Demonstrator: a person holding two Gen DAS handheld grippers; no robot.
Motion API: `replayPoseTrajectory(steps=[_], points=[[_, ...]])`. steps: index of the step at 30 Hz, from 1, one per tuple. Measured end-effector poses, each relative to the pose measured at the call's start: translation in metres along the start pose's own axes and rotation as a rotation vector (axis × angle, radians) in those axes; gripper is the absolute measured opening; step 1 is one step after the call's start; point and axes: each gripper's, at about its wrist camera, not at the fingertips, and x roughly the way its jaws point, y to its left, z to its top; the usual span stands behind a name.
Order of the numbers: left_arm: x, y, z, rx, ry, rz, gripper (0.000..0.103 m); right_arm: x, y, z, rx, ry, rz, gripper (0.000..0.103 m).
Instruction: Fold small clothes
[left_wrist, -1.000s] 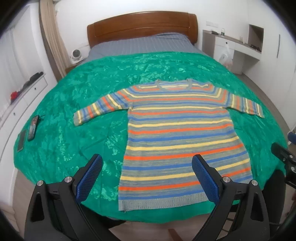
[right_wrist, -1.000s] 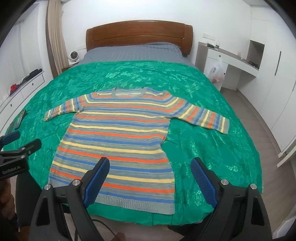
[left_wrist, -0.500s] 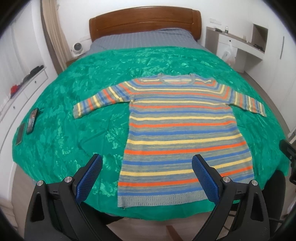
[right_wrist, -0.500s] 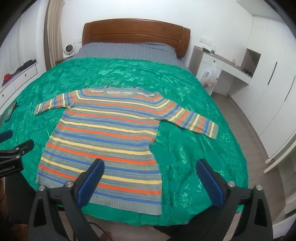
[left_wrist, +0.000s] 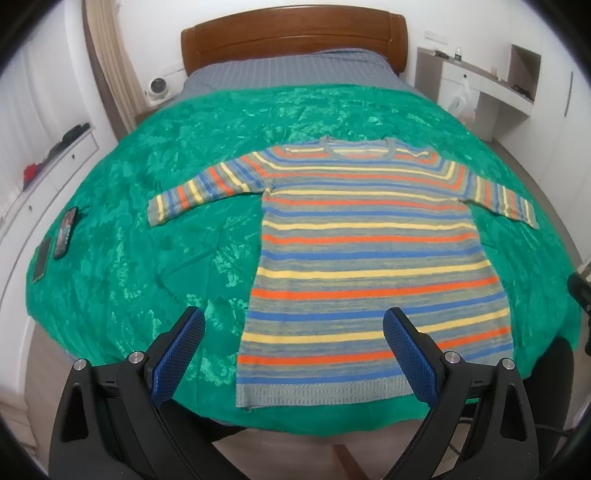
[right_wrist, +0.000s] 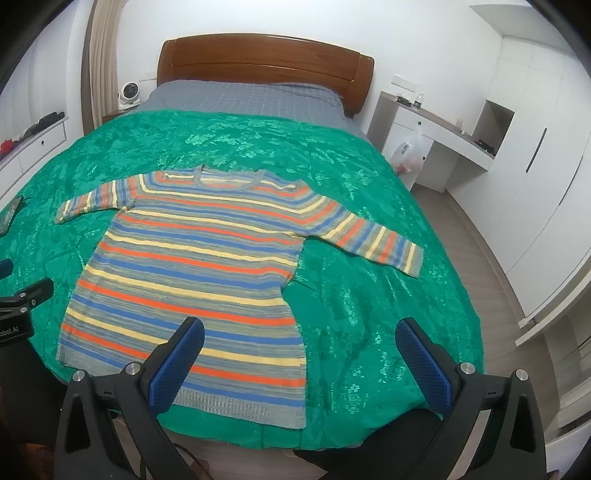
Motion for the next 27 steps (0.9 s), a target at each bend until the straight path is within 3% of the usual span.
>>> replayPoseTrajectory(steps=[5,27], points=[[0.0013,-0.0006,-0.0016,0.004,0.003,0.002,0.098,0.0012,-0.0012,-0.0013,-0.017,0.0,-0.049,0.102],[0.0029,0.0018,-0.0029,0.003,0.007,0.005,0.098,0.0035,-0.0051,-0.0034,-0.024,0.015,-0.082,0.102]])
